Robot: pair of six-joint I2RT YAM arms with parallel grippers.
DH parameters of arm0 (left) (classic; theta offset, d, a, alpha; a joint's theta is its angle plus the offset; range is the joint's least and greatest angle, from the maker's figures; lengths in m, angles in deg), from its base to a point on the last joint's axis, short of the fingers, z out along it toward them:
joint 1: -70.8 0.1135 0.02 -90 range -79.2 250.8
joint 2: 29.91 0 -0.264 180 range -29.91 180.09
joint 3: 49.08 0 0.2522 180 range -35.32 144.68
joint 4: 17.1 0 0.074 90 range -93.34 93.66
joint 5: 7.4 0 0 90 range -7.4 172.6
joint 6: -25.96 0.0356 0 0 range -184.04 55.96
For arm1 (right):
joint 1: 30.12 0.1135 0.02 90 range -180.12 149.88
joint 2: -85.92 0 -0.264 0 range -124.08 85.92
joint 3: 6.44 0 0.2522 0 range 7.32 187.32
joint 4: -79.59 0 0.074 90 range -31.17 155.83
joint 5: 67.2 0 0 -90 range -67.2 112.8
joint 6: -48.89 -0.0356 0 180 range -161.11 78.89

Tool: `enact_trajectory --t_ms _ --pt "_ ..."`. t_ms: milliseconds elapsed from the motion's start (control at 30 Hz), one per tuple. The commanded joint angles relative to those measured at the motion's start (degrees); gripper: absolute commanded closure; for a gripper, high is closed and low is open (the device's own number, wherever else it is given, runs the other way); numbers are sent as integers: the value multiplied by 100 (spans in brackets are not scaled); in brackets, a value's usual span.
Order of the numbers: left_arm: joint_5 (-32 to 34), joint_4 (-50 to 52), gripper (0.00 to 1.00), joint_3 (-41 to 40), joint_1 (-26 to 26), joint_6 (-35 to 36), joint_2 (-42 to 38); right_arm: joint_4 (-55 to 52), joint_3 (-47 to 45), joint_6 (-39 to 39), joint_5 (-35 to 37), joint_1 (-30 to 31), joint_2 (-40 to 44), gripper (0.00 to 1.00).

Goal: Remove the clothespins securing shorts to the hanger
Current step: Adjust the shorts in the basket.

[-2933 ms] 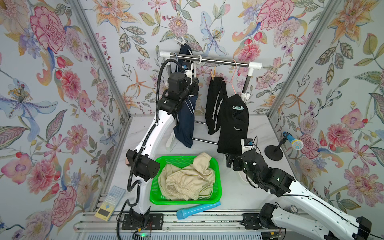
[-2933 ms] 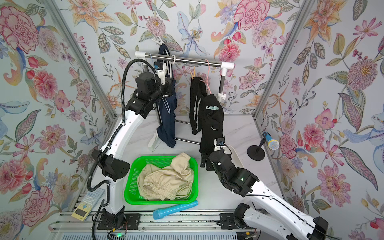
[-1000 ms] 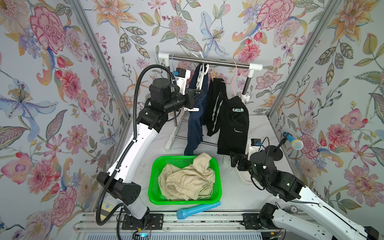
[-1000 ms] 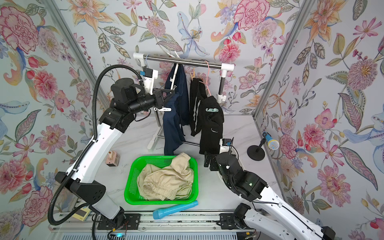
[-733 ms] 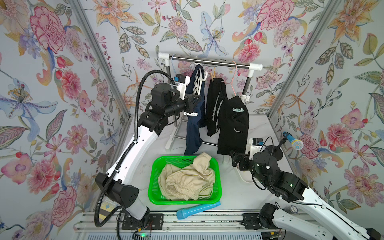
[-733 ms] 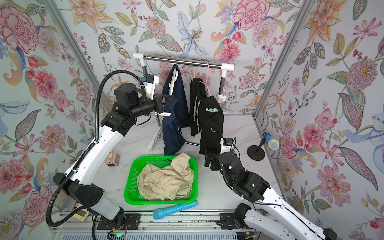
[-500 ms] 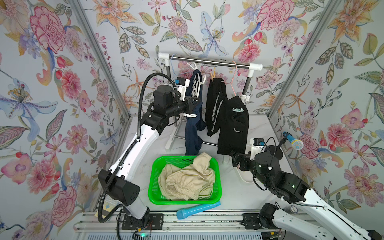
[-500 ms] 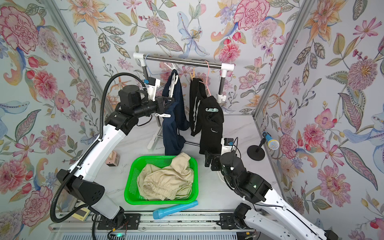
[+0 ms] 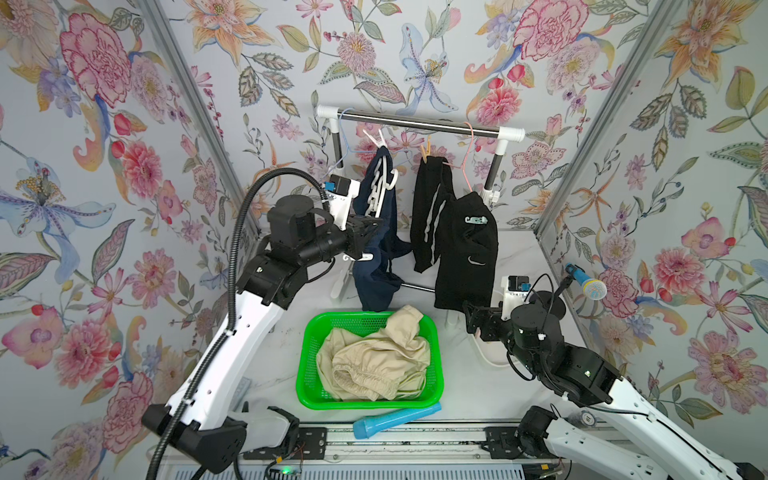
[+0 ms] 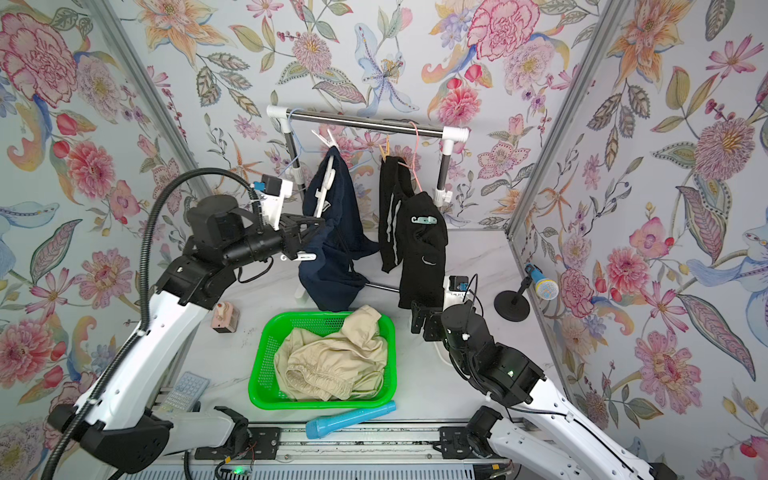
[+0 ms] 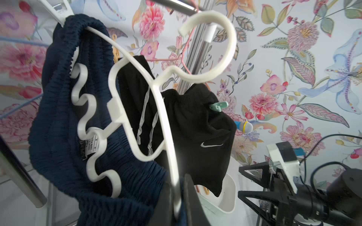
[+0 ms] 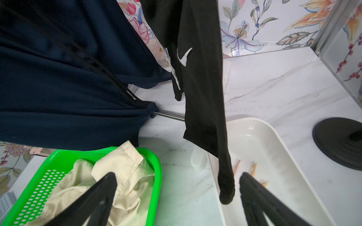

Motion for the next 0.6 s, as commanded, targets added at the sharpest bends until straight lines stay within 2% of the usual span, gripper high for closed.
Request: enact_trajectory --t_ms 0,200,567 --pt "132 198 100 93 38 794 -645 -56 145 174 -15 -75 -58 1" --pt "304 974 100 331 33 1248 -1247 -56 276 192 -90 -186 -242 1" --pt "21 1966 100 2026 34 1688 -1219 -56 683 486 -414 -227 -635 1"
